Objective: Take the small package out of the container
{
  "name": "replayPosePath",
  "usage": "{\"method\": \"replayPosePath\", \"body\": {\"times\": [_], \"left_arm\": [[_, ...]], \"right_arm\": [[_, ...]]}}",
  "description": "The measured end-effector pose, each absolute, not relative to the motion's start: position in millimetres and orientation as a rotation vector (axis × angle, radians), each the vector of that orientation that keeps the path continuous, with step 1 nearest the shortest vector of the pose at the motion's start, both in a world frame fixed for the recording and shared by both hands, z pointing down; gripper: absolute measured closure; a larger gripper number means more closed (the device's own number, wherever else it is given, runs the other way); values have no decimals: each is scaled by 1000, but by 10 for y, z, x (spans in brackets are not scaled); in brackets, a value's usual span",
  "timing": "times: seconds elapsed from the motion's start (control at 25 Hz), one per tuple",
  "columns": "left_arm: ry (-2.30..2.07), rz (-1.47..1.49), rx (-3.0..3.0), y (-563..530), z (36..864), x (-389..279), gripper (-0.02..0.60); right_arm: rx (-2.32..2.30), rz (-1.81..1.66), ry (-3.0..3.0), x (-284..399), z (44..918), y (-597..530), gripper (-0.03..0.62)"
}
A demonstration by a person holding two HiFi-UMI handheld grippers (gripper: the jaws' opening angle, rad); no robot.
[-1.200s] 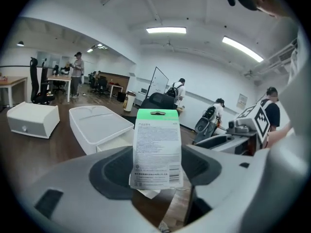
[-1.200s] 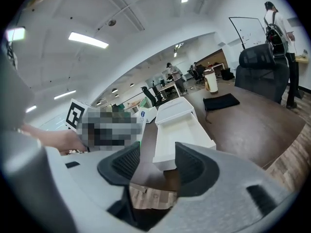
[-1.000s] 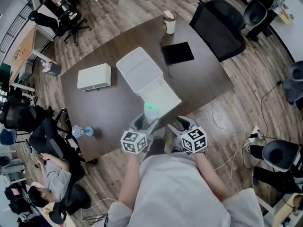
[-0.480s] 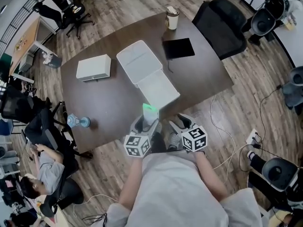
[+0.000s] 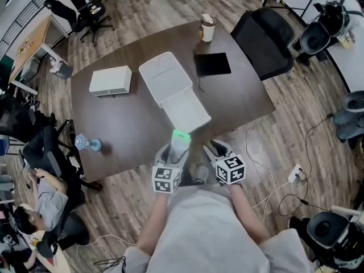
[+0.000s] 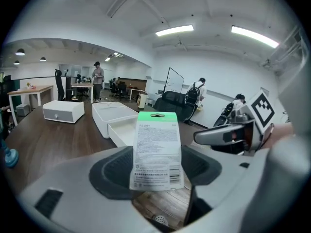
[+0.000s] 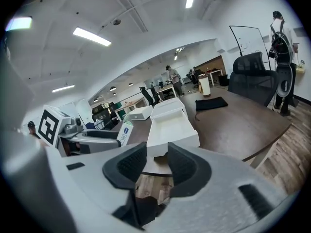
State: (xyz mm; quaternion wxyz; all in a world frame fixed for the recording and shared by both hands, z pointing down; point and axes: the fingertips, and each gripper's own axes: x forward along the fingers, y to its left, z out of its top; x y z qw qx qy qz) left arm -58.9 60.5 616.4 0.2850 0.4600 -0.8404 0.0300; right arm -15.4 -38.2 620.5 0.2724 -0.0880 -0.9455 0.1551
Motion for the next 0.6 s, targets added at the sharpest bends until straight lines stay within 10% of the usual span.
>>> {"method": "replayPosePath", "body": {"times": [0.6], "left_arm": [[-2290,246,1217,633,6207,-662,282]], "right_arm": [[-196,474,-2566,-188,6156,-513,595]]}}
